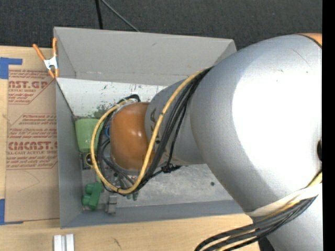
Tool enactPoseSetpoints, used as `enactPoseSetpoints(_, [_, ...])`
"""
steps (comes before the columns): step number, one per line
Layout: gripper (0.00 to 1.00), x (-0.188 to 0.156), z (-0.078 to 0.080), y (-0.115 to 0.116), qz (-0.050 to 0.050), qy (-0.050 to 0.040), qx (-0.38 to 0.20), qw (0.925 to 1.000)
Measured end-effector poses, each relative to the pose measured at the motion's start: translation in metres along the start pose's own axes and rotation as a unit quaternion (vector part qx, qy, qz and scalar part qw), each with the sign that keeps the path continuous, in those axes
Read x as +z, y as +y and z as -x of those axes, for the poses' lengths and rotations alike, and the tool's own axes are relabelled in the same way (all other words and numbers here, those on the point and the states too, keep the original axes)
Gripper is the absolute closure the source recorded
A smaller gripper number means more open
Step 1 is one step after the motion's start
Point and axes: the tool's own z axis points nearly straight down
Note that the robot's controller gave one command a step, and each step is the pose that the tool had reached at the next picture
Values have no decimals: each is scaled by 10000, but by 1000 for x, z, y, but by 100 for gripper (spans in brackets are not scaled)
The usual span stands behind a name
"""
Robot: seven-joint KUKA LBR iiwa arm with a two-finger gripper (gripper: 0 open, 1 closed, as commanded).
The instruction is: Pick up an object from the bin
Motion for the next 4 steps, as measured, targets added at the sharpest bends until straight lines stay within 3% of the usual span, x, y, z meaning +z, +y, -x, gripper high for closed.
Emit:
enactPoseSetpoints(1, [100,-3,2,1,9,-16,-1,10000])
enactPoseSetpoints(2, [100,-73,40,25,16,-18,-93,10000])
enactPoseSetpoints(3, [0,-68,37,23,-5,28,-88,10000])
enactPoseSetpoints(4, [0,-7,21,12,43,-143,-574,9982])
